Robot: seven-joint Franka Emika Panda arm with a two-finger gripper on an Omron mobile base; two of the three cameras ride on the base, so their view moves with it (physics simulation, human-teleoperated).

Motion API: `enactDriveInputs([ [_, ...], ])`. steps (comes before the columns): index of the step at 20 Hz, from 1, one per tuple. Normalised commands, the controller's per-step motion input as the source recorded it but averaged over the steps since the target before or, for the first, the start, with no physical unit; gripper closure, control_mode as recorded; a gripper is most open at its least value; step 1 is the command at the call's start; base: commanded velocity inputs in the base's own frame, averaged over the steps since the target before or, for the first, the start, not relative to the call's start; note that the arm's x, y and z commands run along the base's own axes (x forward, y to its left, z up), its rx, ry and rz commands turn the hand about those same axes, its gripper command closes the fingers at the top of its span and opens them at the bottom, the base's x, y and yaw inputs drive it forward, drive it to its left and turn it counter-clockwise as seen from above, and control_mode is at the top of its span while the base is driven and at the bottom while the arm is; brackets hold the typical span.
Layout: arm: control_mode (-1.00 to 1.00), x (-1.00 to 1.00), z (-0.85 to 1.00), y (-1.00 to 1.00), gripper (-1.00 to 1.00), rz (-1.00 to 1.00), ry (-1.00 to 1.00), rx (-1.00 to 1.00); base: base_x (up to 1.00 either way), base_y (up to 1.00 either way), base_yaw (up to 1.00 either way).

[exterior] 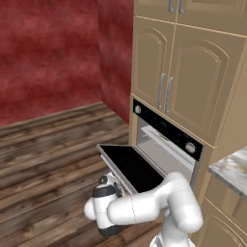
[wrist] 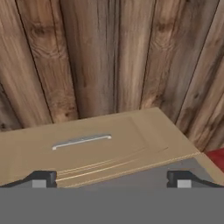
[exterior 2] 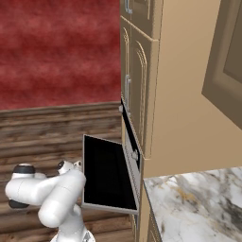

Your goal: Place the fish on the top rack of the oven, and slide the tray back inside. Close the oven door.

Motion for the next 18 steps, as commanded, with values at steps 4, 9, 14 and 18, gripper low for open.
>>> enactDriveInputs([
  [4, -1.00, 0.00, -0.86, -1.00, -1.00, -0.33, -0.36, -0.53, 0.00, 0.00, 0.00],
  [9, -1.00, 0.00, -0.52, -1.00, -1.00, -0.31, -0.25, -0.56, 0.00, 0.00, 0.00],
  [14, -1.00, 0.00, -0.05, -1.00, -1.00, -0.31, -0.17, -0.55, 0.00, 0.00, 0.00],
  [18, -1.00, 0.00, 0.12, -1.00, -1.00, -0.32, -0.11, -0.53, 0.00, 0.00, 0.00],
])
